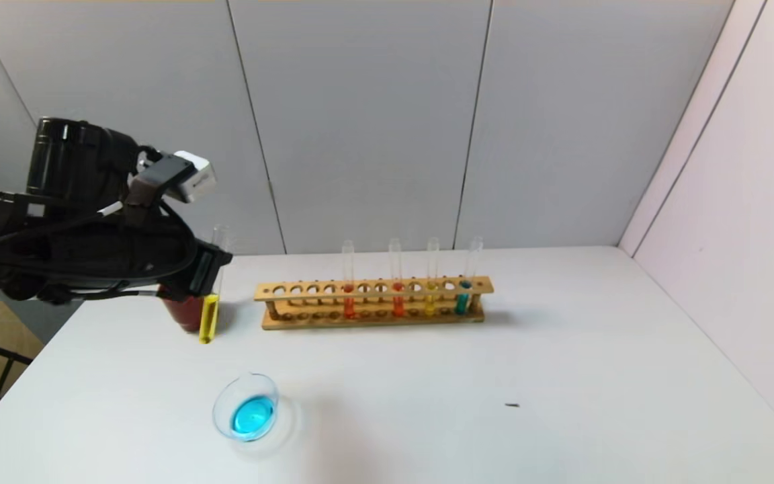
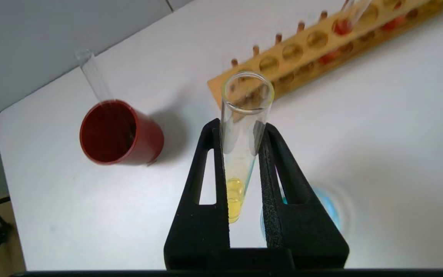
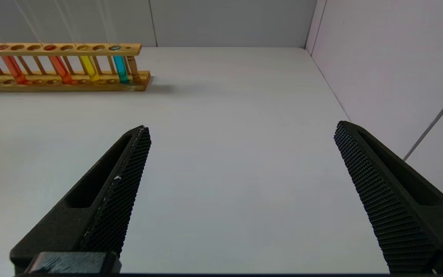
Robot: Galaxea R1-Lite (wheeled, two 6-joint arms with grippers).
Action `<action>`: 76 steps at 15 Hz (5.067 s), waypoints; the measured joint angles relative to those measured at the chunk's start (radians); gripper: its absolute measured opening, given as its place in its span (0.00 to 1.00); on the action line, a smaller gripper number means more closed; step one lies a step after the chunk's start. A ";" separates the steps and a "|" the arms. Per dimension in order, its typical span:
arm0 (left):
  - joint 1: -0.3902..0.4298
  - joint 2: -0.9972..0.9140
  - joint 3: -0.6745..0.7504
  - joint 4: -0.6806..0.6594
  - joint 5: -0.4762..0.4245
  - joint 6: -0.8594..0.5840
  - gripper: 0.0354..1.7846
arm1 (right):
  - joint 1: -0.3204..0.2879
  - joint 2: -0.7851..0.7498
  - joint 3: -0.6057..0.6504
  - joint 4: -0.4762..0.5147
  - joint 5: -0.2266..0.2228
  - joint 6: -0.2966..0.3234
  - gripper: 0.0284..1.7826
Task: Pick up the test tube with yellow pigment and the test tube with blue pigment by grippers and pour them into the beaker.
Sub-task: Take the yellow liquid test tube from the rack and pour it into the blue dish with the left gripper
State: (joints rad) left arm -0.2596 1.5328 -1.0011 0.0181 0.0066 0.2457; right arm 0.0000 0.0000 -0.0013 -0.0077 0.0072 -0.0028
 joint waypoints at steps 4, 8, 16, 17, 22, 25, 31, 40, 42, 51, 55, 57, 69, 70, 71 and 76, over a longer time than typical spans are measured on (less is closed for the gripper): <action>0.034 -0.047 0.069 0.105 -0.007 0.106 0.15 | 0.000 0.000 0.000 0.000 0.000 0.000 0.98; 0.047 -0.046 0.074 0.205 -0.008 0.164 0.15 | 0.000 0.000 0.000 0.000 0.000 0.000 0.98; -0.020 -0.008 -0.008 0.489 0.045 0.218 0.15 | 0.000 0.000 0.000 0.000 0.000 0.000 0.98; -0.030 0.005 -0.029 0.537 0.063 0.218 0.15 | 0.000 0.000 0.000 0.000 0.000 0.000 0.98; -0.050 0.083 -0.060 0.597 0.119 0.220 0.15 | 0.000 0.000 0.000 0.000 0.000 0.000 0.98; -0.057 0.140 -0.062 0.598 0.134 0.220 0.15 | 0.000 0.000 0.000 0.000 0.000 0.000 0.98; -0.062 0.242 -0.096 0.665 0.159 0.232 0.15 | 0.000 0.000 0.000 0.000 0.000 0.000 0.98; -0.080 0.358 -0.165 0.761 0.164 0.230 0.15 | 0.000 0.000 0.000 0.000 0.000 0.000 0.98; -0.081 0.378 -0.203 0.813 0.166 0.230 0.15 | 0.000 0.000 0.000 0.000 0.000 0.000 0.98; -0.093 0.460 -0.352 0.983 0.198 0.232 0.15 | 0.000 0.000 0.000 0.000 0.000 0.000 0.98; -0.096 0.488 -0.381 1.035 0.211 0.234 0.15 | 0.000 0.000 0.000 0.000 0.000 0.000 0.98; -0.098 0.506 -0.420 1.086 0.217 0.231 0.15 | 0.000 0.000 0.000 0.000 0.000 0.000 0.98; -0.131 0.613 -0.550 1.198 0.269 0.229 0.15 | 0.000 0.000 0.000 0.000 0.000 0.000 0.98; -0.133 0.618 -0.560 1.206 0.269 0.229 0.15 | 0.000 0.000 0.000 0.000 0.000 0.000 0.98; -0.136 0.621 -0.567 1.214 0.269 0.230 0.15 | 0.000 0.000 0.000 0.000 0.000 0.000 0.98; -0.143 0.641 -0.597 1.249 0.274 0.229 0.15 | 0.000 0.000 0.000 0.000 0.000 0.000 0.98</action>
State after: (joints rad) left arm -0.4030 2.1740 -1.5981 1.2674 0.2809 0.4743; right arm 0.0000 0.0000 -0.0013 -0.0072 0.0072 -0.0028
